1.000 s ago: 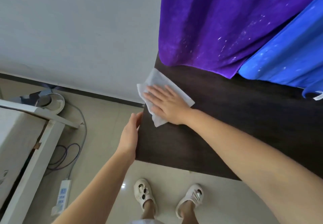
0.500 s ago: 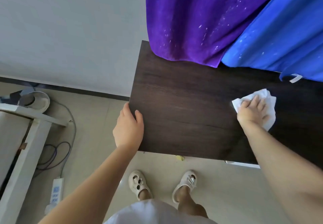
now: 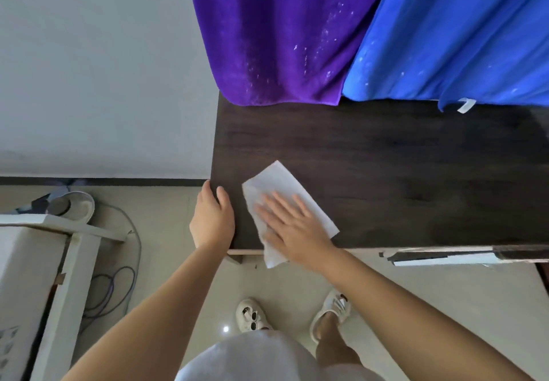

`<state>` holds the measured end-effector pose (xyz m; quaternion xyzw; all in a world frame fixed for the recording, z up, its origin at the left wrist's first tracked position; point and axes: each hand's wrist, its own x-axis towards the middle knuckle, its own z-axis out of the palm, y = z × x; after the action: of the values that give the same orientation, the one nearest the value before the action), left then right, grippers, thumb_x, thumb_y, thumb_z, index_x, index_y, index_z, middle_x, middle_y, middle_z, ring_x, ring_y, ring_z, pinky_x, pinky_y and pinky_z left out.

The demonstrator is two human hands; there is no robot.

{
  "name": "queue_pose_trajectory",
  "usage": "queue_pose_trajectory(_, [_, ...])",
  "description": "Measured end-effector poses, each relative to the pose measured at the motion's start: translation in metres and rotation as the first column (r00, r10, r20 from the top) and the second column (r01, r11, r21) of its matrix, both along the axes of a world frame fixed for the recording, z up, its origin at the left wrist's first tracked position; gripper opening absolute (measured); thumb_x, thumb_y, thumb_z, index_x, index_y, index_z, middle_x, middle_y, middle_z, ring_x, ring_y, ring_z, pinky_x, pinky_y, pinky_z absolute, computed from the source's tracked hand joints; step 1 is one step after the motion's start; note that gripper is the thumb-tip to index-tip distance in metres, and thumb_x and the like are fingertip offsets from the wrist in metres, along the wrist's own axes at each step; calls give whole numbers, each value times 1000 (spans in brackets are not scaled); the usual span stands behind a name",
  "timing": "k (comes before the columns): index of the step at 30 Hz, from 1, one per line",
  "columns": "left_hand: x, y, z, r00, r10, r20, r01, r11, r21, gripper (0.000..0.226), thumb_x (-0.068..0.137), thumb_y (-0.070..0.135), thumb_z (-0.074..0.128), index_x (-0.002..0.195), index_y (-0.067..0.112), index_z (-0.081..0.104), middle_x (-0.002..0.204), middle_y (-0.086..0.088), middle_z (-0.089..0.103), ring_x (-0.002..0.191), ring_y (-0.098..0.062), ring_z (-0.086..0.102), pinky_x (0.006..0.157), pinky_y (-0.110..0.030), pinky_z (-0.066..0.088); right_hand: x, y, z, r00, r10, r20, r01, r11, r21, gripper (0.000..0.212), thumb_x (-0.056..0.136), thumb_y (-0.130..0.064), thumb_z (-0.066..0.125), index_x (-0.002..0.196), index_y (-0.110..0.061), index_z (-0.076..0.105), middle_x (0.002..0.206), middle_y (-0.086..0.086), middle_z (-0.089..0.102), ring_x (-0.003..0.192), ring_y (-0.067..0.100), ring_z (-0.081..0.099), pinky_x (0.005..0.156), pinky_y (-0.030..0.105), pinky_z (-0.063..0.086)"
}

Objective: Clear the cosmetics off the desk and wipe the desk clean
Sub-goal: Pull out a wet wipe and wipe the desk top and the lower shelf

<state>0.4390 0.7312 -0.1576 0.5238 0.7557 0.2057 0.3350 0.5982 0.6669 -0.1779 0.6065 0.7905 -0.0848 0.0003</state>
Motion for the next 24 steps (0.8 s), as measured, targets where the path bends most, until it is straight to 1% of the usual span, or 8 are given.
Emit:
queue_pose_trajectory(4, [0,0,2,998,-40,-48,40,999,-5,47,95,37,23,134,16,35,137,-5,47,116,-30,50,93,-43,40,118,-28,-10,871,-487,66,489,872,-13,63,96,-40,-5,145,-15,26,153,11,27,143,28,19,112,57,24])
queue_pose_trajectory(6, [1,1,2,997,-51,-58,51,999,0,46,95,36,24,135,14,34,136,-7,47,118,-30,48,92,-44,40,136,-32,-3,617,-785,47,786,613,-83,61,95,-37,-2,147,-15,18,158,11,11,146,28,4,114,58,14])
queue_pose_trajectory(8, [2,0,2,996,-59,-74,59,998,3,46,96,35,26,134,12,34,135,-9,47,119,-31,47,91,-44,40,106,-22,3,397,-917,-36,914,399,-78,55,96,-32,14,146,-10,21,156,16,16,144,33,11,114,57,11])
queue_pose_trajectory(10, [2,0,3,994,-67,-83,68,998,2,46,96,35,26,135,11,33,135,-10,46,119,-32,46,91,-45,39,53,-11,6,493,-864,-100,868,497,-14,59,89,-35,24,136,-4,41,145,22,39,135,41,33,108,62,23])
queue_pose_trajectory(14, [1,0,3,995,-70,-66,70,998,-7,48,96,36,24,138,12,30,139,-9,43,122,-31,44,93,-45,38,-49,-8,5,931,-364,-39,365,929,59,51,88,-38,34,130,-15,52,138,9,52,131,29,43,107,52,24])
queue_pose_trajectory(19, [0,-1,2,995,-76,-64,76,997,2,49,96,35,24,139,12,29,140,-9,42,123,-31,43,93,-45,38,-1,-15,-2,985,161,67,-167,982,92,47,98,-41,19,140,-24,33,147,-4,36,136,17,28,110,42,19])
queue_pose_trajectory(21, [-1,-2,2,994,-78,-75,78,997,-6,50,97,35,24,140,11,28,140,-10,42,123,-32,43,94,-45,38,59,-28,-9,992,77,98,-88,990,111,48,99,-39,15,140,-20,31,145,0,38,135,19,29,109,44,20])
queue_pose_trajectory(24, [-1,-2,1,993,-87,-82,87,996,-4,50,96,35,25,140,12,28,139,-10,43,121,-31,45,93,-46,39,152,-59,-18,923,-370,105,363,929,77,51,100,-37,11,138,-13,36,142,13,47,136,27,31,104,51,31])
